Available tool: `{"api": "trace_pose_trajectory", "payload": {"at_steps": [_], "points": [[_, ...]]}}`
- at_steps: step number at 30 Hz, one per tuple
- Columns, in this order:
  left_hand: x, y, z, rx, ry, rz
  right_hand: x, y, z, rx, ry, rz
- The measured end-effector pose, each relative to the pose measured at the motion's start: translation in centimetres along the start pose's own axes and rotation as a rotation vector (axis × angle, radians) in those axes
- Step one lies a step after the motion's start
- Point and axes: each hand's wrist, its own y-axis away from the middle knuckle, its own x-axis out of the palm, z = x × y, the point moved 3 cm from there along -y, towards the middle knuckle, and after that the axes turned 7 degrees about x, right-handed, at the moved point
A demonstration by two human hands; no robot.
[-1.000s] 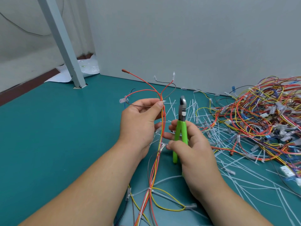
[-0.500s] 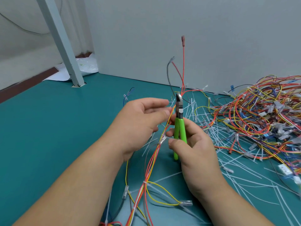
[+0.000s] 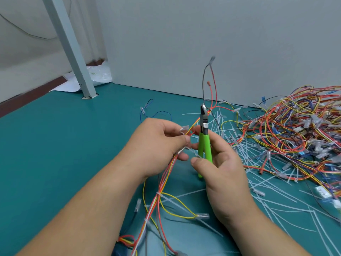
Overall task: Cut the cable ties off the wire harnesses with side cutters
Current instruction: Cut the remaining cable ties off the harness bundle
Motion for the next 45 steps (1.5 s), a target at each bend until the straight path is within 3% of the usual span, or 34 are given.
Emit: {"api": "trace_pose_trajectory", "payload": {"at_steps": [3,9,18,24,28,32,36,45], "points": [[-0.4,-0.1,-0.1,0.002,0.065,-0.08,-0.5,-0.2,-0.3,0.013,0.066,-0.067],[-1.1,-0.4,-0.2,0.004,0.137,-0.129,-0.6,-0.6,-0.6,0.059,-0.112,-0.082],[-0.6,-1.2,-1.7,-0.032,0.07,-0.044,-0.6,-0.6,-0.7,0.031,-0.201,-0.118],[-1.0,-3.3,-4.2,-0.007,0.206,-0.202,-1.2,-0.7,-0.6,0.079,-0.357,-0.184],[-0.6,-3.5,-2.8,-0.064,0.333,-0.29,-1.2,-0.8,-0.4,0.096,-0.224,-0.23],[0.1,-2.5,0.2,-0.167,0.562,-0.344,-0.2,-0.3,0.1,0.044,0.041,-0.135],[0.5,-2.0,1.5,-0.129,0.692,-0.305,0.4,0.1,0.4,0.0,0.17,-0.057],[0.3,-2.1,1.7,0.015,0.497,-0.295,0.6,0.3,0.0,0.047,0.18,-0.099]]}}
